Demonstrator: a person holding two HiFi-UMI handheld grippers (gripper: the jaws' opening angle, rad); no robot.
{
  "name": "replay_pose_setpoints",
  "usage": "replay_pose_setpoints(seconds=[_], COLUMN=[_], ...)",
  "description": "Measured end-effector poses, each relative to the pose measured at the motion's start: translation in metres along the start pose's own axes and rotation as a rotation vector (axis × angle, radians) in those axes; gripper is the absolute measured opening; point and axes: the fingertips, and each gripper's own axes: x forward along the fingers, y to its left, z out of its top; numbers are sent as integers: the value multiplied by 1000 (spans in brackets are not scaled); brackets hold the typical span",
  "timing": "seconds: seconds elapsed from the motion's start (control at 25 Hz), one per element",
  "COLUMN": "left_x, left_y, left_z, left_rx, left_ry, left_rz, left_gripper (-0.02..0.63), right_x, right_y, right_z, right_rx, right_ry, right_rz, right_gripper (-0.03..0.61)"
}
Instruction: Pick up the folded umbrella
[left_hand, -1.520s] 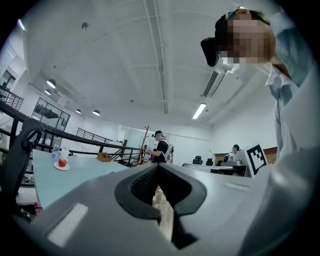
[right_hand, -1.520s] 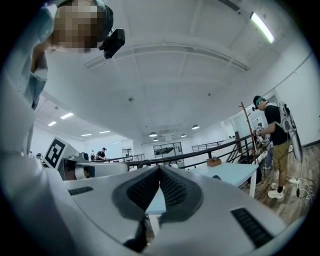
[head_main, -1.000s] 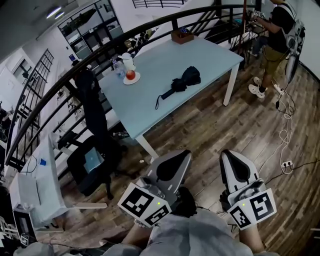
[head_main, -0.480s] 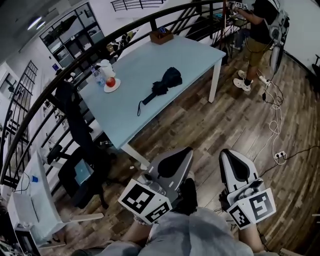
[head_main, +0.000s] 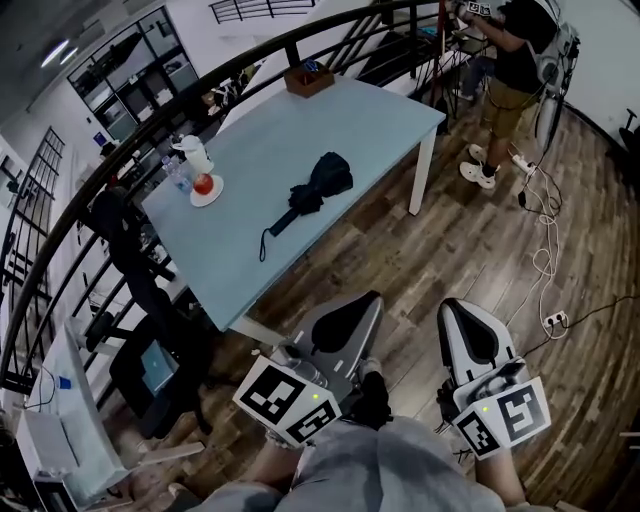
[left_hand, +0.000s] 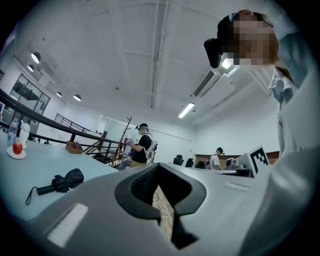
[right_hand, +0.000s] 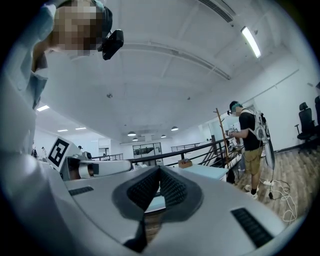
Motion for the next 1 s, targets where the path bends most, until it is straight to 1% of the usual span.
replay_pose_setpoints(seconds=[0.24, 0.44, 0.68, 1.0], left_x=[34, 54, 73, 92], left_y=[36, 74, 114, 160], left_z=[16, 22, 30, 39], left_rx=[26, 19, 9, 2], left_ry=[1, 2, -11, -42], left_rz=[0, 20, 42, 74], left_gripper=[5, 5, 5, 5], right_x=[42, 86, 127, 174], right_y=[-30, -42, -58, -72], right_z=[14, 13, 12, 15], right_rx=[15, 10, -6, -25], right_ry=[-28, -10, 18, 13], right_rz=[-20, 10, 19, 42], right_gripper=[0, 0, 0, 0])
